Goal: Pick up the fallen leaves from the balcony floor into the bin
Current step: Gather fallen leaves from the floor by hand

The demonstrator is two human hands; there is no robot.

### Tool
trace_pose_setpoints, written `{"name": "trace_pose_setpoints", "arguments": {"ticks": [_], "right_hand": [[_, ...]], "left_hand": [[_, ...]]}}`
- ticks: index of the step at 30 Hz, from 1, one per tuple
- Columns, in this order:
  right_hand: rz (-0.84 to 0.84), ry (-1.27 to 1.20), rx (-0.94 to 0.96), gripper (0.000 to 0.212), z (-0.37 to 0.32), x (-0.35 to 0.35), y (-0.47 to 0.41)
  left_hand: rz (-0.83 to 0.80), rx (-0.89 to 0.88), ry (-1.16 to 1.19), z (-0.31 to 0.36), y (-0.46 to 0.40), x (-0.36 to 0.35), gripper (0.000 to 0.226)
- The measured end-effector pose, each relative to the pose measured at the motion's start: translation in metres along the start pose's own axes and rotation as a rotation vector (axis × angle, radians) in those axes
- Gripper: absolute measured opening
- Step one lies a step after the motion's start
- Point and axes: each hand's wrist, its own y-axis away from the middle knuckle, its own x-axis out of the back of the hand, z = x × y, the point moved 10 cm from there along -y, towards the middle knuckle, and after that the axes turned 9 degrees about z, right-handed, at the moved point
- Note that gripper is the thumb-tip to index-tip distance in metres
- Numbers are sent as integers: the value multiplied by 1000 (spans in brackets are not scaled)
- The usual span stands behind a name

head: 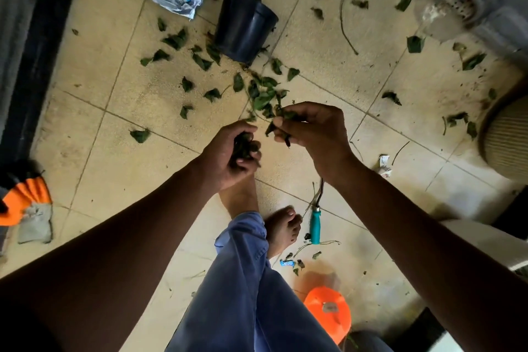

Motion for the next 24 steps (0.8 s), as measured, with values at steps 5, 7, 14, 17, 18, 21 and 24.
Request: {"name": "trace_pose_setpoints", "arguments": {"ticks": [5,7,14,17,18,21,24], "right_hand": [[6,27,70,20,-58,-25,70],[81,239,221,23,-89,-23,94],[267,876,764,22,-181,-38,147],[269,1008,730,16,-197,-45,154],[276,1026,719,17,-202,-47,156],[224,1032,655,22,-208,-57,158],[98,1030,563,16,-204,-67,157]], "left_hand": [[-101,-98,178,12,44,-36,26],[-80,-131,175,17,65,-45,37],[-172,-154,238,43,151,-92,51],[-197,-209,233,57,174,-103,35],[-188,-223,250,60,178,-103,34],[-227,-179,209,59,190,-109,40],[-61,-154,135,50,177,-88,44]]}}
